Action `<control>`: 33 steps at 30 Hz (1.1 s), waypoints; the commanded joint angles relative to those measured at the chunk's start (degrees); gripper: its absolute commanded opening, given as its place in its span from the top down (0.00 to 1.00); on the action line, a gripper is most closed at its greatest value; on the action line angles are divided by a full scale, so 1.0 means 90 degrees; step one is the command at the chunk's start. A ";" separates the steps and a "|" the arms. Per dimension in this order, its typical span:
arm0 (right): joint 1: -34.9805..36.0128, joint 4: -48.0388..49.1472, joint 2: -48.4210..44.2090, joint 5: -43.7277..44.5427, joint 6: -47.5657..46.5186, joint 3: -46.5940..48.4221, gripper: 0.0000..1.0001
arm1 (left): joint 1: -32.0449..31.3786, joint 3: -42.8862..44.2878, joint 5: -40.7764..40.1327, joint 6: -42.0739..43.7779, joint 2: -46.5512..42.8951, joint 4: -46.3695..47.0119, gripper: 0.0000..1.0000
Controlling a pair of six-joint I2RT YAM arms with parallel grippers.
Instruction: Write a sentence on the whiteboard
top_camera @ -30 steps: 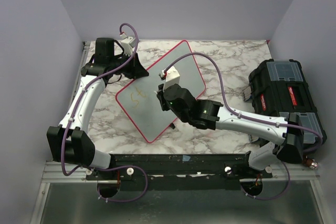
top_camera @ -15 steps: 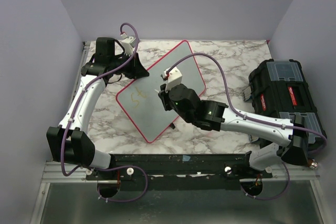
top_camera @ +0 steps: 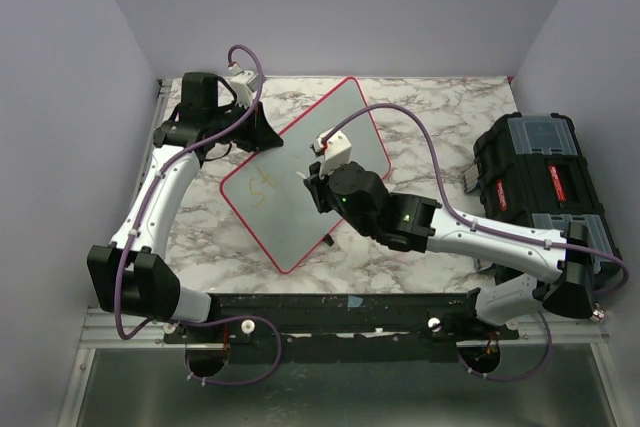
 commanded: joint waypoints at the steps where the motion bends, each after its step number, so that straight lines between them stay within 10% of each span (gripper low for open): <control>1: -0.0001 0.0010 -0.0197 -0.0086 -0.0111 -0.0057 0.99 | -0.0103 -0.0120 -0.0186 0.0207 -0.0239 0.0019 1.00; 33: 0.0004 0.0871 0.0579 -0.0661 -0.0882 0.0441 0.99 | -0.0103 -0.0251 -0.0127 0.0080 -0.0286 0.0257 1.00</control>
